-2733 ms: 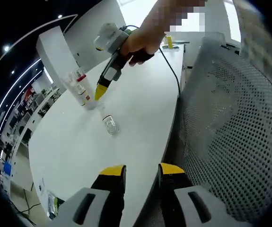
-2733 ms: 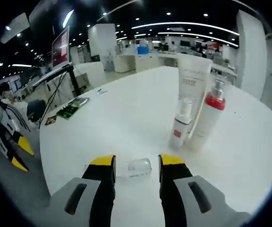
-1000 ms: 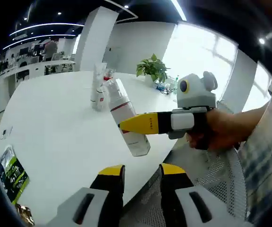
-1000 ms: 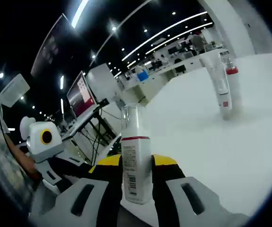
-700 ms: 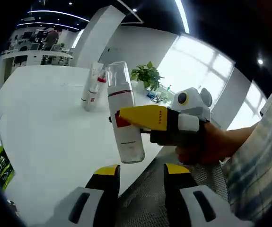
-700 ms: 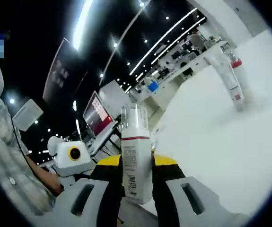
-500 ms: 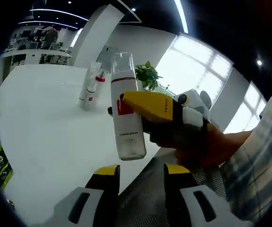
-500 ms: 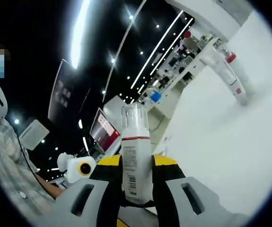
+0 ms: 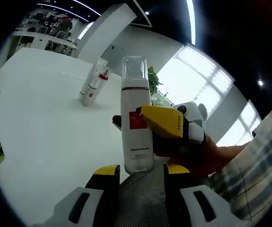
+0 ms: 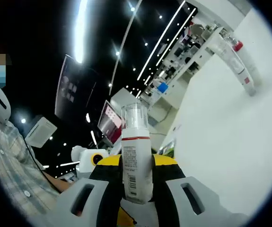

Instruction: Arrange the skincare products in the storage area until every visible bottle or jar stands upright without overlapping.

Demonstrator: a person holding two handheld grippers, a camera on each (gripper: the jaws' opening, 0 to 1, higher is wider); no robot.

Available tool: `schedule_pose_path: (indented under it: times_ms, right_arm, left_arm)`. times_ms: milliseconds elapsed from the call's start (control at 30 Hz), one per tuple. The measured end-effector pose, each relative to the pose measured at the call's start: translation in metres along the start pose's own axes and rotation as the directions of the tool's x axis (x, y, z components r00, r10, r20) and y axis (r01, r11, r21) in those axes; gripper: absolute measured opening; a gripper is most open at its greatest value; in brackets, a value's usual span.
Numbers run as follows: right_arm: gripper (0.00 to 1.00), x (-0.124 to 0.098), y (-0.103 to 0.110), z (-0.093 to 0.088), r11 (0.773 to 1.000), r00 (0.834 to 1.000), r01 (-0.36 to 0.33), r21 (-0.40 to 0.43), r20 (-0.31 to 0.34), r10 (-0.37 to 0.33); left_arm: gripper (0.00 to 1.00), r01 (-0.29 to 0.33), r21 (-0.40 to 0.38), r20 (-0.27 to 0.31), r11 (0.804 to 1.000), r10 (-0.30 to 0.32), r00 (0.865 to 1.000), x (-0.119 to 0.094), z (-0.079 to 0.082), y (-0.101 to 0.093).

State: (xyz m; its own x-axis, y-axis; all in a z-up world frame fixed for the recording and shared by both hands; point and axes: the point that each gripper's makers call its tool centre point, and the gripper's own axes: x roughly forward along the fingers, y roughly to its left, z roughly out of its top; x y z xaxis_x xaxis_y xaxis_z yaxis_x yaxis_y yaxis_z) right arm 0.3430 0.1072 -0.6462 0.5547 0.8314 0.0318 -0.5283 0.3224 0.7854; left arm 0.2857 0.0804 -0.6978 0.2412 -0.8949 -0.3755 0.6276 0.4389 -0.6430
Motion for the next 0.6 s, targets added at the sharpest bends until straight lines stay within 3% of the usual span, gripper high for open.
schedule_pose_path:
  times_ms: [167,333,467,600]
  right_arm:
    - [0.21,0.001,0.011,-0.005,0.997,0.998,-0.049,0.052,-0.026,0.05]
    - [0.21,0.004,0.015,-0.012,0.996,0.996,-0.057,0.068,-0.058,0.061]
    - [0.21,0.005,0.018,-0.02,0.993,0.992,-0.067,0.098,-0.097,0.077]
    - [0.21,0.011,0.023,-0.028,0.993,0.987,-0.074,0.094,-0.137,0.086]
  left_arm:
    - [0.37,-0.013,0.026,-0.009,1.0,0.013,1.0,-0.003,-0.002,0.001]
    - [0.37,0.071,-0.006,0.009,0.997,-0.071,0.997,-0.006,0.002,-0.009]
    - [0.37,0.084,-0.032,0.068,0.996,-0.082,0.994,-0.013,0.012,-0.007]
    - [0.32,0.126,-0.116,0.109,0.985,-0.113,0.988,-0.02,0.021,-0.005]
